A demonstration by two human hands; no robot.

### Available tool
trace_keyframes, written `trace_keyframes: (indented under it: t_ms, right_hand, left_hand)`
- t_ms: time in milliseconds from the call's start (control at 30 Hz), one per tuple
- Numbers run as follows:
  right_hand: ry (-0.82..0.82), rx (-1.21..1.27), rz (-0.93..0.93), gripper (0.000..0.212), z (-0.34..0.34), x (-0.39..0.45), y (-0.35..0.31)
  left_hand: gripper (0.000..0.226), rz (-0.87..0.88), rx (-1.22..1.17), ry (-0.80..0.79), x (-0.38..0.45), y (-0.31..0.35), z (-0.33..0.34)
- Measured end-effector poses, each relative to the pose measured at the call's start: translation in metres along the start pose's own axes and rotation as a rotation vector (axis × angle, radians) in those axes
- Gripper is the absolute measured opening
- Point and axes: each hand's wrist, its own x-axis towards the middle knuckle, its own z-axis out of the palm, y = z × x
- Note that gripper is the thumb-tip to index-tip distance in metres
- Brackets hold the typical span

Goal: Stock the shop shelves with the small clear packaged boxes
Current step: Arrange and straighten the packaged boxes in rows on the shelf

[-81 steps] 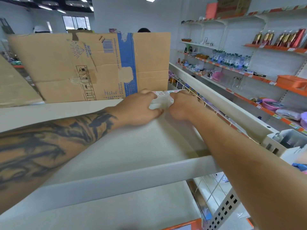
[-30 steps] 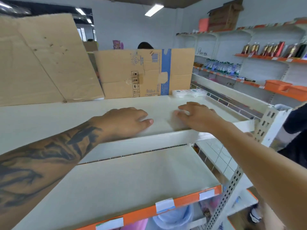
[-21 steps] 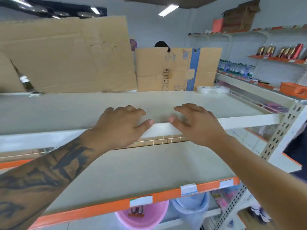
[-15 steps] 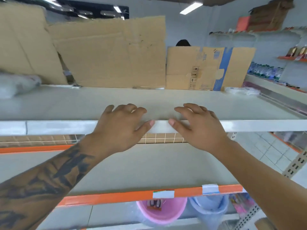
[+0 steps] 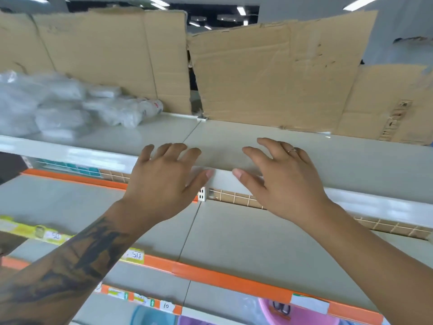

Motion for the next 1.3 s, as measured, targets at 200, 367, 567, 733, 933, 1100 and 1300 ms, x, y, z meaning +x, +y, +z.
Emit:
trace_keyframes:
  t_ms: [200, 367, 567, 733, 933, 1100, 1300]
  right_hand:
    - [0.1, 0.055, -0.081, 0.059, 0.012, 0.037, -0.07]
    - [0.053, 0.078, -0.103, 0.059, 0.017, 0.082, -0.12]
    - [-0.045, 0.109, -0.11, 0.058, 0.017, 0.13, -0.162]
    - [-0.049, 0.127, -0.095, 0.06, 0.019, 0.153, -0.191]
    - [-0.022, 0.115, -0.044, 0.059, 0.024, 0.151, -0.226]
    - [0.173, 0.105, 0.014, 0.059, 0.039, 0.136, -0.267]
    - [0.38, 0.247, 0.052, 0.053, 0.067, 0.122, -0.337]
  left_hand:
    - [0.06, -0.065, 0.023, 0.078, 0.003, -0.063, -0.006]
    - [0.061, -0.126, 0.062, 0.065, 0.02, -0.117, -0.006]
    - [0.063, -0.143, 0.097, 0.086, 0.04, -0.171, -0.004]
    - [0.061, -0.142, 0.093, 0.11, 0.044, -0.204, 0.0]
    - [0.06, -0.093, 0.063, 0.169, 0.025, -0.24, -0.004]
    - [0.06, -0.038, 0.016, 0.234, 0.003, -0.282, -0.004]
    - [0.055, -0.016, -0.107, 0.275, -0.022, -0.351, -0.004]
